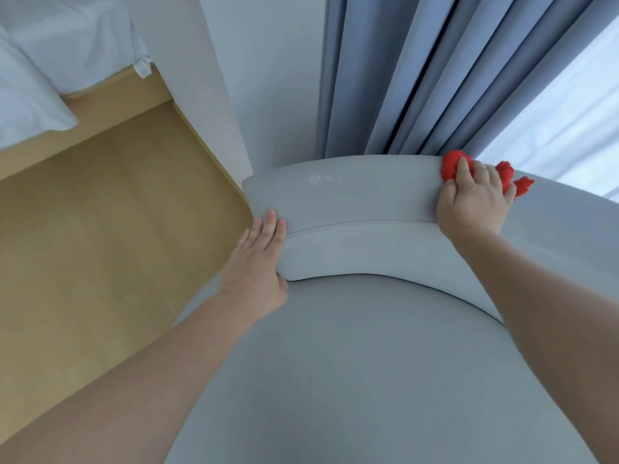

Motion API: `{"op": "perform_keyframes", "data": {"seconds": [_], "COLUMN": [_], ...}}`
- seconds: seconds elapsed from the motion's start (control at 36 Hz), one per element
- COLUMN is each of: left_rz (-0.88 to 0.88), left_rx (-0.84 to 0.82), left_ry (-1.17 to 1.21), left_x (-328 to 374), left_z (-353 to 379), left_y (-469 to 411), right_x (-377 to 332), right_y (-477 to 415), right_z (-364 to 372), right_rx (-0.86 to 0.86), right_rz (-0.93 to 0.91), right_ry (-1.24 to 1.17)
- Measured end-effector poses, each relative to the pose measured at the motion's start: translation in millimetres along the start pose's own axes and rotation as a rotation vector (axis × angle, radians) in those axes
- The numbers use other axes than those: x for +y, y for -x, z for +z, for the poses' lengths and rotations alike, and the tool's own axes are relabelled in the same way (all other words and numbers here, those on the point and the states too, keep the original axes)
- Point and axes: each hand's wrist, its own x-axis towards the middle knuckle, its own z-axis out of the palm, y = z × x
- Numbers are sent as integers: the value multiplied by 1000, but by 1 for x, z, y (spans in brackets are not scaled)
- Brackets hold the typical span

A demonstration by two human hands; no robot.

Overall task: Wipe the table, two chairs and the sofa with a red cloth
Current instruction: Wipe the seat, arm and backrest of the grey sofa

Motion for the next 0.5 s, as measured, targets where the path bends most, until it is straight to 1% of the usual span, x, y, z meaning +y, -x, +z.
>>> {"op": "perform_keyframes", "data": {"seconds": [0.08, 0.31, 0.5], "left_rz": [2, -2, 57], "left_rx": [-1, 2, 62], "left_ry": [-6, -28, -3], "left_x": [0, 0, -10], "left_z": [1, 6, 12], "left_y": [-1, -2, -1], "right_x": [-18, -68, -107], "right_y": [1, 12, 31], "right_z": [5, 14, 18], "right_rx": [-6, -19, -20], "right_rz": [-13, -150, -243], "right_ry": [-11, -33, -60]}}
